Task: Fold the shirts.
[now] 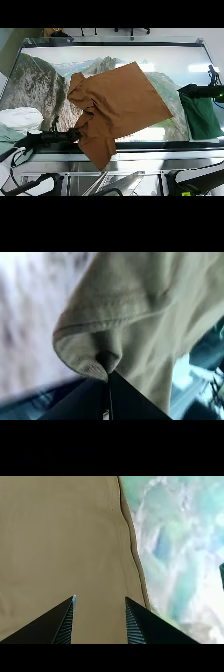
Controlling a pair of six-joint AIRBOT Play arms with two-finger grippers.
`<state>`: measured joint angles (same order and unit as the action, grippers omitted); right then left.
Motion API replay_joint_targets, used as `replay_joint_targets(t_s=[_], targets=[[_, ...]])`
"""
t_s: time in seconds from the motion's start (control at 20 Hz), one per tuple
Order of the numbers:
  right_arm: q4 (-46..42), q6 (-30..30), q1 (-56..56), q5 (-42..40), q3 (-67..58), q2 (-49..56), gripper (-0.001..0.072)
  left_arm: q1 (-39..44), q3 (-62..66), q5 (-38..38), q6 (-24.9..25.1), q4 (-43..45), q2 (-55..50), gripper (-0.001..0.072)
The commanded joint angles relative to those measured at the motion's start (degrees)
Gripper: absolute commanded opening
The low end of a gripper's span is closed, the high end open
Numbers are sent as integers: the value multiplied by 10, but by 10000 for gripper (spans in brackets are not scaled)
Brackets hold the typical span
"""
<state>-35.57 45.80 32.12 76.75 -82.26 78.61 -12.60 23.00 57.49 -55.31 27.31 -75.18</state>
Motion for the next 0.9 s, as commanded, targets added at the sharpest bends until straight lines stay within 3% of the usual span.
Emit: replay_joint_targets(t_s=[0.0,0.3,0.6,0.85], targets=[[-9,14,0,17,1,0,363,-62,85,48,17,-10,-26,13],[-40,23,-12,22,104,-2,364,-101,252,61,-24,93,-27,15],[-63,27,-43,21,248,-11,364,-93,287,74,-22,91,-27,16],[-69,27,-103,10,281,-11,363,-93,279,68,-22,92,-27,15]])
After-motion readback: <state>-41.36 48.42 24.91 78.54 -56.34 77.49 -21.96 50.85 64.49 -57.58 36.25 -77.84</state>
